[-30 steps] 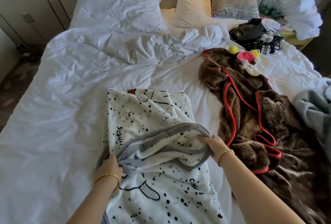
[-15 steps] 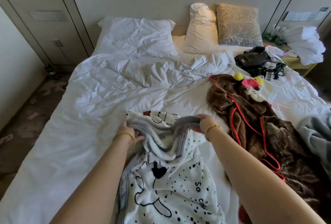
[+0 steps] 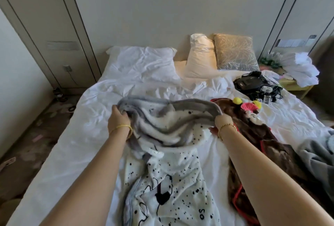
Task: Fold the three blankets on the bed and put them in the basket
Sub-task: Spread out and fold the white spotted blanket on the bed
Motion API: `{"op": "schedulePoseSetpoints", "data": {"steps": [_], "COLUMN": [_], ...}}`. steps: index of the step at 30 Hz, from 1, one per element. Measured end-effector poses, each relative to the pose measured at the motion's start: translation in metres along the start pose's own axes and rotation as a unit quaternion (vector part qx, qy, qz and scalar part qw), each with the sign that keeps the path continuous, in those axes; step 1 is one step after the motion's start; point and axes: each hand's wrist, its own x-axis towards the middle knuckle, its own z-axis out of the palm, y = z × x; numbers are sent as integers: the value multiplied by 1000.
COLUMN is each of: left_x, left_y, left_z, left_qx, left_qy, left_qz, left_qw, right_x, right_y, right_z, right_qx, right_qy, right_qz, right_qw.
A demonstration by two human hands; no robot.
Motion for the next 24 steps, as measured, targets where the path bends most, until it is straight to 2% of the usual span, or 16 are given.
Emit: {"op": "schedulePoseSetpoints", "data": {"steps": [1, 2, 3, 4, 5, 7, 9, 11, 13, 14, 15, 17, 18, 20, 24], "left_x": [-9, -18, -34, -46, -56, -66, -65, -44, -6, 16, 39, 77, 89, 103, 103], "left_y": [-20, -42, -60, -77, -92, -119, -129, -115, -79, -52, -21, 43, 68, 96, 81], "left_z": [14, 28, 38, 47, 56, 74, 88, 97, 92, 84, 74, 46, 35, 26, 41], "left_qx": [87, 146, 172, 178, 162, 78, -35, -159, -303, -365, -379, -272, -206, -126, -71], "left_qy": [-117, -257, -373, -433, -445, -400, -342, -282, -210, -155, -86, 54, 99, 98, 49], "left_qz": [-19, -69, -143, -207, -259, -354, -416, -442, -403, -343, -247, -31, 56, 129, 114], "left_qw": [989, 953, 901, 859, 842, 842, 842, 836, 838, 852, 887, 960, 972, 979, 990], "right_x": [2, 4, 4, 4, 6, 19, 27, 38, 48, 53, 52, 39, 31, 30, 45], "right_y": [23, 49, 70, 90, 106, 132, 139, 123, 73, 37, -5, -88, -119, -152, -138], "right_z": [5, 9, 13, 18, 22, 34, 50, 70, 88, 96, 102, 107, 109, 114, 125], "right_qx": [-78, -195, -323, -420, -467, -442, -328, -201, -102, -52, 11, 117, 119, 92, 121], "right_qy": [-48, -113, -186, -246, -286, -329, -321, -274, -202, -162, -122, -73, -61, -62, -76], "right_qz": [60, 96, 117, 128, 130, 169, 223, 197, 71, -34, -137, -307, -366, -406, -327], "right_qw": [994, 970, 921, 864, 827, 817, 860, 920, 972, 985, 983, 942, 921, 907, 934]}}
